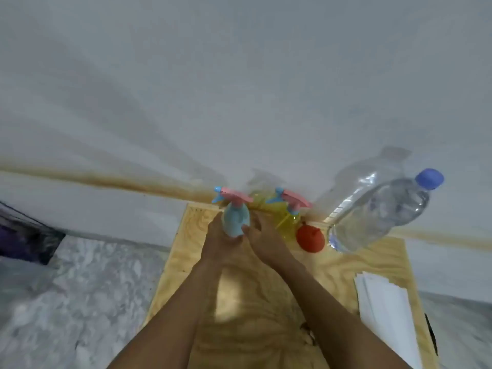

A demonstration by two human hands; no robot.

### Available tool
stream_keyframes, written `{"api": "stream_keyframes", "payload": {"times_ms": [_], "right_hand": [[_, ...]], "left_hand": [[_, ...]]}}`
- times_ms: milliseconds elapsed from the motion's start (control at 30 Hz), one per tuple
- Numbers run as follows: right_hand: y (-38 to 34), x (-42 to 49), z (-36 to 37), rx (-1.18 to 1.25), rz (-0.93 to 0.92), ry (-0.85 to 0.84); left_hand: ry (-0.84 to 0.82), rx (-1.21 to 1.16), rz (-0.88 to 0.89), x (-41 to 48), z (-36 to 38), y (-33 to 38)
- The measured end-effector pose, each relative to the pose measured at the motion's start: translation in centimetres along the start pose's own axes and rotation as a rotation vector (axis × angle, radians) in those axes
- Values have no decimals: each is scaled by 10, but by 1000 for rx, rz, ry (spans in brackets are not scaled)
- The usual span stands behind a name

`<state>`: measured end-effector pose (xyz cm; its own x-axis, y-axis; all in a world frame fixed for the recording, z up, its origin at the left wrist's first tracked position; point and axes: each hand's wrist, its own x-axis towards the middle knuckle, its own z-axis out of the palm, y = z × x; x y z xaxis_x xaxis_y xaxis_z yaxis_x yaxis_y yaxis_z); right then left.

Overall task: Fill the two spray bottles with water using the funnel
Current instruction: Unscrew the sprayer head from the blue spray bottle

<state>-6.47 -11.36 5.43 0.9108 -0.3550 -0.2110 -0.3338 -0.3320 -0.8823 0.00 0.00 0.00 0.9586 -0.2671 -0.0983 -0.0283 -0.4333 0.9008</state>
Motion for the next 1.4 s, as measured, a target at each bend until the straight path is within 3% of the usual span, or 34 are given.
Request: {"api": "stream_keyframes", "payload": {"times_ms": [100, 200, 533, 733, 1133, 1400], "right_hand": [[0, 16, 16, -66, -76, 121], [2, 25, 27, -71, -30, 204], [-5, 43, 41, 23, 100, 335], [-22, 39, 42, -30, 9, 416], [-96, -32, -46, 237, -182, 564], [-118, -77, -87, 309, -197, 564]], "left_hand": [[-45, 18, 69, 18, 1, -9], [-54, 22, 27, 28, 3, -23], [-73, 60, 28, 34, -1, -23], [-74, -30, 91, 20, -16, -19], [-127, -103, 485, -31, -43, 92], [-265, -242, 407, -67, -38, 144]]}}
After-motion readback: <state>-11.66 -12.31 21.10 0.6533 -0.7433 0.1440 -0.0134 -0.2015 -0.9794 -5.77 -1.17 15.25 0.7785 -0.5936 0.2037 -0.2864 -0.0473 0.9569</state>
